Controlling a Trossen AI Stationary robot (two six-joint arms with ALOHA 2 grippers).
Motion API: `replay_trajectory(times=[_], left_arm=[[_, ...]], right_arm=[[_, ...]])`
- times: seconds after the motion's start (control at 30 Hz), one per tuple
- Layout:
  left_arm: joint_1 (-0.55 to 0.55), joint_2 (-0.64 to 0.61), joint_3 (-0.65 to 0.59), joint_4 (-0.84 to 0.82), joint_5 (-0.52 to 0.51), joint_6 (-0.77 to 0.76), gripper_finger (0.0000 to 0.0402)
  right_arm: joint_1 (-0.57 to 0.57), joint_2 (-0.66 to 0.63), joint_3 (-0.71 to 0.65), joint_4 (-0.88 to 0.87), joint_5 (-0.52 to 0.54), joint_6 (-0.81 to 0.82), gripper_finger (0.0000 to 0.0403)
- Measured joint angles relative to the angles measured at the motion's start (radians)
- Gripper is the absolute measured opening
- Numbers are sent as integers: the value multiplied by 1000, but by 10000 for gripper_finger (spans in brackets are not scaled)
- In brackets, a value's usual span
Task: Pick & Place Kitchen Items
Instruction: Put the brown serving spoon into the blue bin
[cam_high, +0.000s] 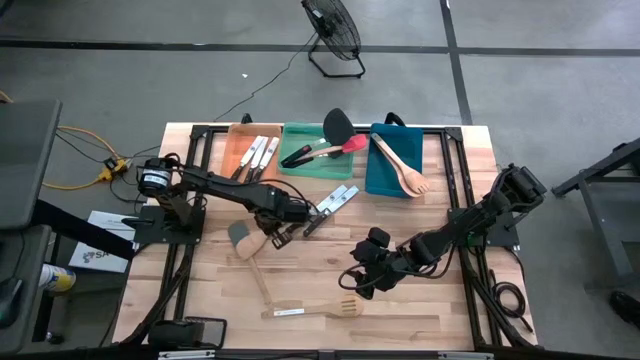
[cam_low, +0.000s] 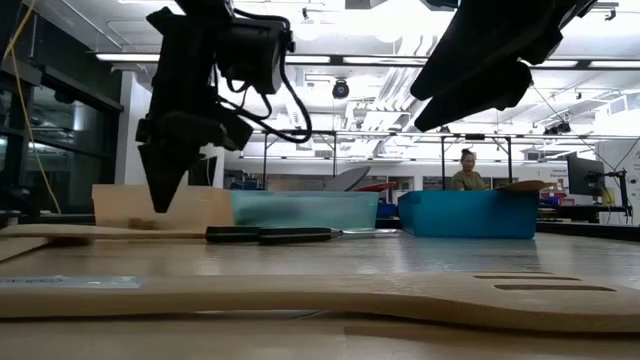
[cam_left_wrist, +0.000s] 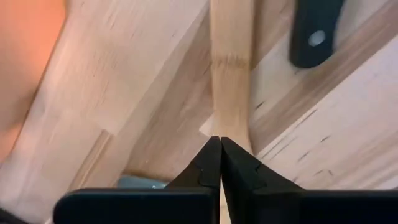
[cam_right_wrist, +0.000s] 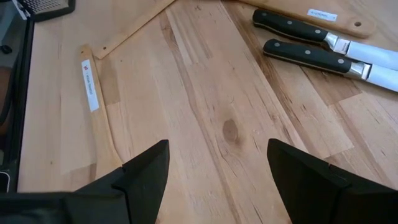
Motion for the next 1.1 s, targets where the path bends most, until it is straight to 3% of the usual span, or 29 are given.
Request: replay_trajectory(times=[0.33, 0.5, 0.67, 0.9, 1.1], left_arm=[[0, 0, 0, 10, -7, 3, 7], [0, 6, 0, 53, -9, 107, 24], [-12, 6, 0, 87, -17, 182, 92], [-19, 6, -23, 107, -28, 145, 217], [2, 6, -116, 153, -13, 124, 234]], right_arm=[[0, 0, 0, 0, 0, 0, 262], [0, 0, 0, 0, 0, 0, 262], [0, 0, 0, -1, 0, 0, 262], [1, 0, 0, -1, 0, 6, 262], [14, 3, 0, -12, 1, 19, 262]])
